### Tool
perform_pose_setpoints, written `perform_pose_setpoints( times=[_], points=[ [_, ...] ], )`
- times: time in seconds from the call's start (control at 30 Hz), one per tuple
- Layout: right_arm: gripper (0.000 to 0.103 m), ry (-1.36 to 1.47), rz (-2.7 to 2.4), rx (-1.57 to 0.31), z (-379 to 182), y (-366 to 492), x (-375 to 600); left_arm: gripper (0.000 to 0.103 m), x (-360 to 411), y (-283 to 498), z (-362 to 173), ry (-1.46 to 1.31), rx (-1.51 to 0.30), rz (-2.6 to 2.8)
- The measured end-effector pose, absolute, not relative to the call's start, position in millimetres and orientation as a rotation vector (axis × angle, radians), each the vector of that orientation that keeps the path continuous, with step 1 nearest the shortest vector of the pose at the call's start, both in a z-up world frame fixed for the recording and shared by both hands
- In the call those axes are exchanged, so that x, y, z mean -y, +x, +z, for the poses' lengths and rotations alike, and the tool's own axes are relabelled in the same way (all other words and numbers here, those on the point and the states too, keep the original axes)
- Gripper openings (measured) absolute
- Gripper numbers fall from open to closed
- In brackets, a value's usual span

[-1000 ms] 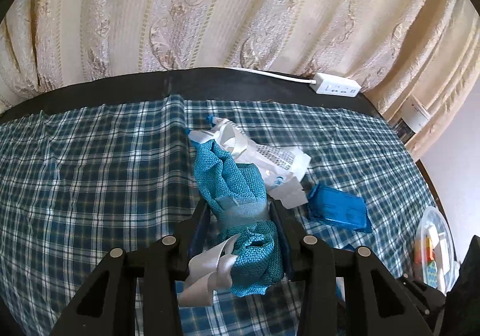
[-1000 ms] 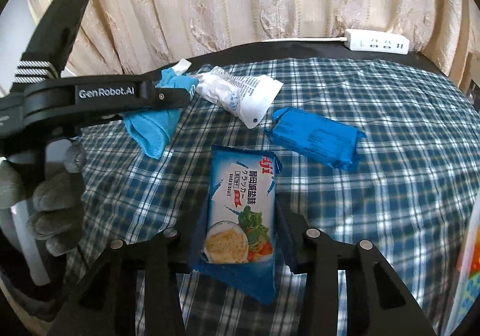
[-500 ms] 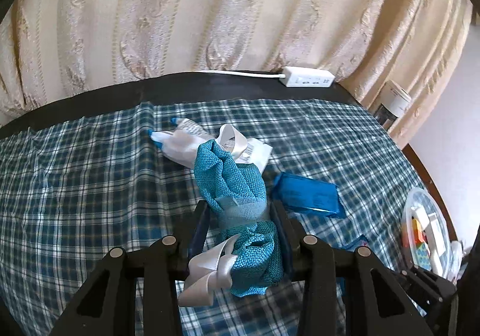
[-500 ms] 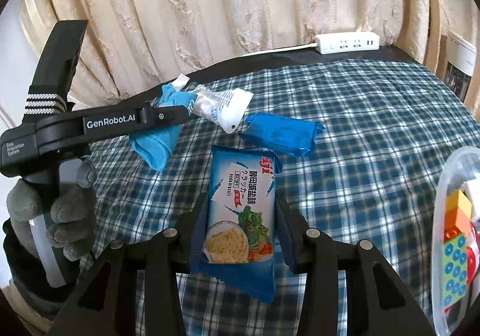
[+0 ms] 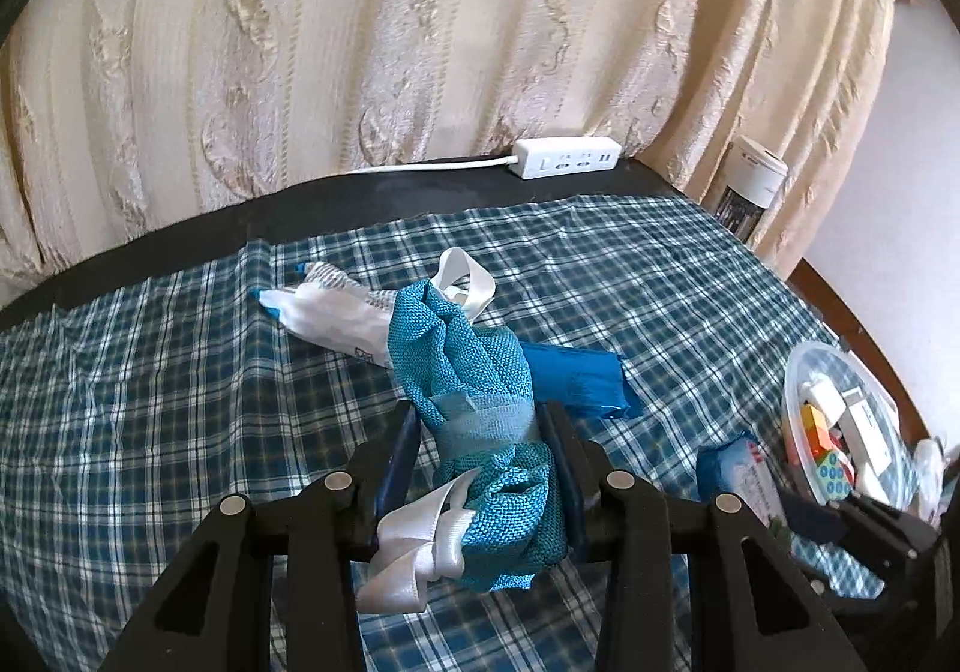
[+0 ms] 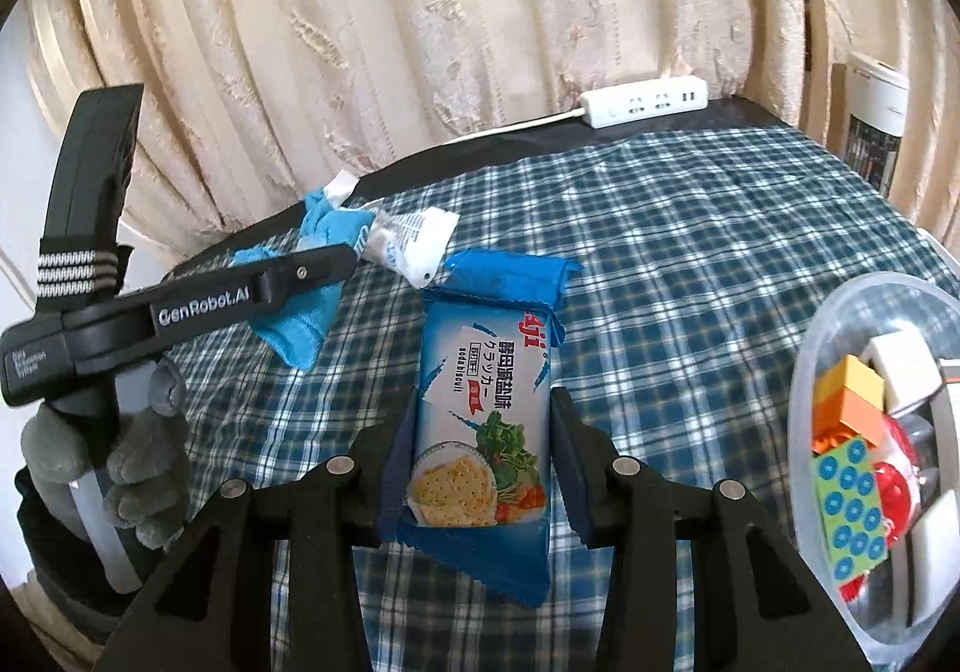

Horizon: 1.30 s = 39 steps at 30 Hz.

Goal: Organize objects
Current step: 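Carry the towel with left gripper while right carries the snack packet toward the bowl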

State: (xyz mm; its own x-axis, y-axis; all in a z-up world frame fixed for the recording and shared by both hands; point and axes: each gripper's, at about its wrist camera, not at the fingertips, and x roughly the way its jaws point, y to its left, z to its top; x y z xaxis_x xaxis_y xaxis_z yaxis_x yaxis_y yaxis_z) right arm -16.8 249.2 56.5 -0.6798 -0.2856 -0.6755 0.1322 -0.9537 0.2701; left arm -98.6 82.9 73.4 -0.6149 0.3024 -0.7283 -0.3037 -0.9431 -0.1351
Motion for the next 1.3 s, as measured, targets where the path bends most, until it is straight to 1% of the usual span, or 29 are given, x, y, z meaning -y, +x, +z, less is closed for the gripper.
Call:
perform_pose_setpoints(
  times=[0.7,1.3],
  points=[
    [0.044,1.096,-2.834,0.414,69,12,-313,0.044,-120,-68,77,-1.074,-0.131,2.498],
    [0.044,1.138,-3.071,0.533,68,43,-417,0.044,-146,-55,73,-1.096,-0.185,2.425]
  ],
)
